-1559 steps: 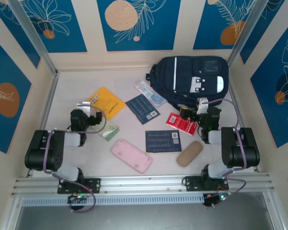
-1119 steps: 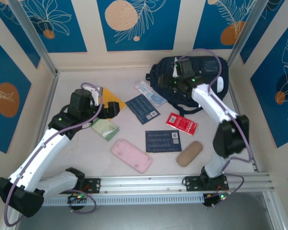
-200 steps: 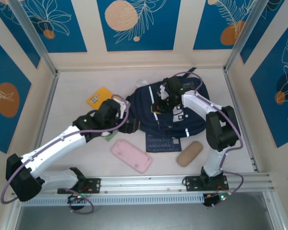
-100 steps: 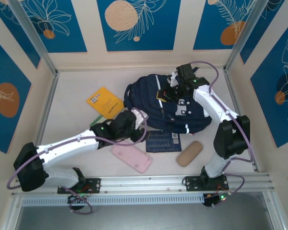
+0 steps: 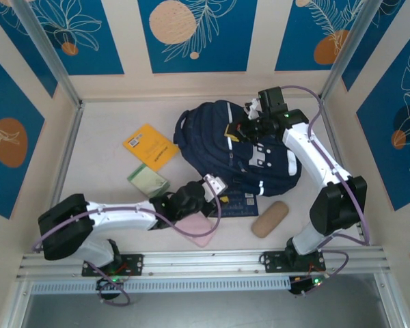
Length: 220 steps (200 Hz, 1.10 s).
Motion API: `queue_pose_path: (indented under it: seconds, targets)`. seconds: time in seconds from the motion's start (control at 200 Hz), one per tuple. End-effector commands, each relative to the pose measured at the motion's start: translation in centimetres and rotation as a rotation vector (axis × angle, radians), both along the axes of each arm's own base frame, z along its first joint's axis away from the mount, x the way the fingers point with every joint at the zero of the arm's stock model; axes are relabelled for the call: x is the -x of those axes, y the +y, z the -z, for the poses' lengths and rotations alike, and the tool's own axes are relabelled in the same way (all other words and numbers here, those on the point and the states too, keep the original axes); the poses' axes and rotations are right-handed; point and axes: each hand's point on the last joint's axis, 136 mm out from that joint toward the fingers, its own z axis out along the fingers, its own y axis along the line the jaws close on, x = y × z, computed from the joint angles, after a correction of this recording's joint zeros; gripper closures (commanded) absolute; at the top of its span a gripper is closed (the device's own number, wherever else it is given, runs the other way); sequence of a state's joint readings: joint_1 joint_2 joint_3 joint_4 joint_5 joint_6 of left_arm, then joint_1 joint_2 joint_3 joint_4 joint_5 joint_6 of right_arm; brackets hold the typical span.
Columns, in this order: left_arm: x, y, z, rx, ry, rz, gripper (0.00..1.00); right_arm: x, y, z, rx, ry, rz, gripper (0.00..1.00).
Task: Pack books, pencil case, and school supplies into a backpack
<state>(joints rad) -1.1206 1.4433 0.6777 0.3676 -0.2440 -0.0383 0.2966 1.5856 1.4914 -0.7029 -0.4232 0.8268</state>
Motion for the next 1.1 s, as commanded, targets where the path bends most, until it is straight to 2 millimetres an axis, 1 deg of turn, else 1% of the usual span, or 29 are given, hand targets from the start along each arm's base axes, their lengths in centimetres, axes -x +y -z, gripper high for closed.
queue_pose_path:
  seconds: [0.0, 0.085, 0.22, 0.345, 0.42, 0.455, 0.615, 0.72, 0.79, 0.88, 1.02, 1.095]
  targets:
    - [-0.7, -0.3, -1.8, 0.070, -0.128, -0.020, 0.37, 0.6, 0.6, -5.4, -0.122, -0.089, -0.018, 1.00]
    - [-0.5, -0.7, -1.3, 0.075, -0.151, -0.004, 0.37, 0.8, 0.6, -5.5, -0.133, -0.087, -0.008, 1.00]
    - [-0.8, -1.4, -0.7, 0.050, -0.178, -0.008, 0.36, 0.8, 0.6, -5.7, -0.152, -0.078, 0.004, 1.00]
    - [-1.8, -2.0, -0.3, 0.006, -0.176, -0.043, 0.36, 1.0, 0.6, -5.9, -0.166, -0.072, 0.005, 1.00]
    - [-2.6, -1.8, -0.2, -0.008, -0.187, -0.087, 0.40, 1.1, 0.6, -6.0, -0.172, -0.072, 0.004, 1.00]
    - [-2.8, -1.8, -0.2, -0.012, -0.191, -0.098, 0.41, 1.2, 0.6, -6.0, -0.172, -0.071, 0.005, 1.00]
    - [-3.3, -2.0, -0.2, -0.027, -0.204, -0.118, 0.42, 1.6, 0.7, -5.5, -0.186, -0.058, 0.003, 1.00]
    - [-3.9, -1.8, -0.1, -0.038, -0.214, -0.144, 0.50, 1.8, 0.7, -5.1, -0.188, -0.051, 0.002, 1.00]
    - [-4.3, -1.6, -0.1, -0.046, -0.216, -0.165, 0.59, 2.0, 0.7, -5.0, -0.184, -0.051, 0.000, 1.00]
    - [-4.6, -1.2, 0.0, -0.059, -0.212, -0.186, 0.73, 2.3, 0.6, -4.9, -0.178, -0.054, 0.000, 1.00]
    - [-4.9, -0.4, 0.0, -0.064, -0.210, -0.211, 0.85, 2.4, 0.4, -4.7, -0.161, -0.059, 0.005, 1.00]
    - [-4.9, -0.2, 0.1, -0.069, -0.206, -0.208, 0.94, 2.4, 0.3, -4.6, -0.153, -0.062, 0.007, 1.00]
